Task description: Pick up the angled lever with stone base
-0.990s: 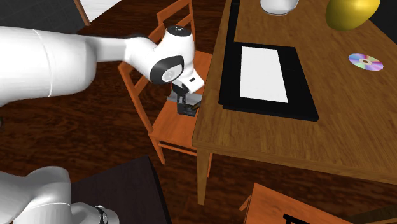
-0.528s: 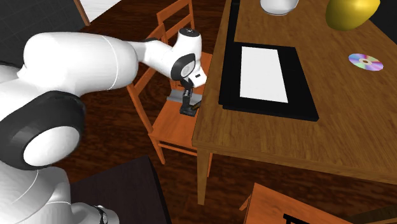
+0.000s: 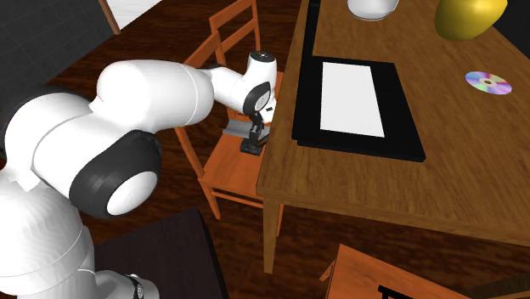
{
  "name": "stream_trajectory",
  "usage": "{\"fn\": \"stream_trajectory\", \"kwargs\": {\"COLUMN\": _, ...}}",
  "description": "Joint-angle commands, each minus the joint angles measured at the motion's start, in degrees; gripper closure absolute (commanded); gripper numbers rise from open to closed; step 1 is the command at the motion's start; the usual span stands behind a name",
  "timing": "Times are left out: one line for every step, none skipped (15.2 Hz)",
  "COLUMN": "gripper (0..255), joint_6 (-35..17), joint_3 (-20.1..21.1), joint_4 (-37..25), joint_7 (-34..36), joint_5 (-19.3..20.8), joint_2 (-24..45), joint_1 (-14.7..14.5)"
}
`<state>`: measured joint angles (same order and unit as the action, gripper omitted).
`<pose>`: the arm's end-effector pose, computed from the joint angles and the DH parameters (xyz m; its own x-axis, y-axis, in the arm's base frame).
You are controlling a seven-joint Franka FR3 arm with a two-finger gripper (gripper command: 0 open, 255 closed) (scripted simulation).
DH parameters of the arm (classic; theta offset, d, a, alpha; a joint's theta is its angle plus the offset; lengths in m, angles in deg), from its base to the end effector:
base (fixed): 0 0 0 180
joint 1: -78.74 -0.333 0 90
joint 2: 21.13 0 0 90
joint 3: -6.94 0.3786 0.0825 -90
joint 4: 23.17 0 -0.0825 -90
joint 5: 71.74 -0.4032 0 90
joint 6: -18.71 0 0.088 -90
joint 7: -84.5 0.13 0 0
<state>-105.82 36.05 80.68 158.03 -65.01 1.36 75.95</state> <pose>0.5941 0.3261 0.3752 0.7668 -0.6370 -0.0789 -0.6412 -0.7659 -0.0471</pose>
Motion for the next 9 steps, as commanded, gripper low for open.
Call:
{"fn": "stream_trajectory", "kwargs": {"gripper": 0, "joint_6": -1.22, "joint_3": 0.12, "joint_4": 0.41, "joint_7": -3.75, "joint_5": 0.85, "joint_2": 1.34, "joint_1": 0.54}}
{"fn": "stream_trajectory", "kwargs": {"gripper": 0, "joint_6": -1.57, "joint_3": 0.05, "joint_4": 0.55, "joint_7": -3.69, "joint_5": 0.98, "joint_2": 1.58, "joint_1": 0.49}}
{"fn": "stream_trajectory", "kwargs": {"gripper": 0, "joint_6": -1.58, "joint_3": 0.06, "joint_4": 0.56, "joint_7": -3.69, "joint_5": 0.98, "joint_2": 1.57, "joint_1": 0.49}}
{"fn": "stream_trajectory", "kwargs": {"gripper": 255, "joint_6": -1.42, "joint_3": 0.09, "joint_4": 0.46, "joint_7": -3.67, "joint_5": 0.94, "joint_2": 1.5, "joint_1": 0.48}}
{"fn": "stream_trajectory", "kwargs": {"gripper": 255, "joint_6": -1.38, "joint_3": 0.09, "joint_4": 0.38, "joint_7": -3.65, "joint_5": 0.96, "joint_2": 1.55, "joint_1": 0.45}}
{"fn": "stream_trajectory", "kwargs": {"gripper": 255, "joint_6": -1.36, "joint_3": 0.08, "joint_4": 0.32, "joint_7": -3.64, "joint_5": 0.98, "joint_2": 1.6, "joint_1": 0.43}}
{"fn": "stream_trajectory", "kwargs": {"gripper": 255, "joint_6": -1.4, "joint_3": 0.1, "joint_4": 0.4, "joint_7": -3.61, "joint_5": 0.96, "joint_2": 1.54, "joint_1": 0.42}}
{"fn": "stream_trajectory", "kwargs": {"gripper": 255, "joint_6": -1.41, "joint_3": 0.09, "joint_4": 0.4, "joint_7": -3.63, "joint_5": 0.97, "joint_2": 1.55, "joint_1": 0.44}}
{"fn": "stream_trajectory", "kwargs": {"gripper": 255, "joint_6": -1.43, "joint_3": 0.09, "joint_4": 0.45, "joint_7": -3.66, "joint_5": 0.95, "joint_2": 1.53, "joint_1": 0.47}}
